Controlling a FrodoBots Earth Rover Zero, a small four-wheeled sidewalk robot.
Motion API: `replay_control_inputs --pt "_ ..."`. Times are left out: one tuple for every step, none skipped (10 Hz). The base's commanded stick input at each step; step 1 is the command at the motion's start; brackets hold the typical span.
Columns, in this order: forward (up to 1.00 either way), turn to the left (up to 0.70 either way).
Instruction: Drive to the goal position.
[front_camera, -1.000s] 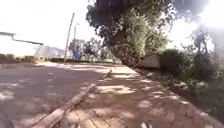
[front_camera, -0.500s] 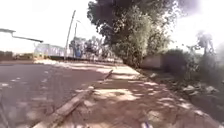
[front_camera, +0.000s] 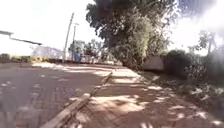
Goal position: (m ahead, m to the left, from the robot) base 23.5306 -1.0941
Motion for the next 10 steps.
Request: replay_control_inputs --pt "0.85 0.0" --pt "0.85 0.0" --pt "0.85 0.0" --pt "0.85 0.0" --pt "0.85 0.0" --pt "0.85 0.0" --pt "0.85 0.0" --pt "0.85 0.0" --pt "0.85 0.0" --pt "0.85 0.0"
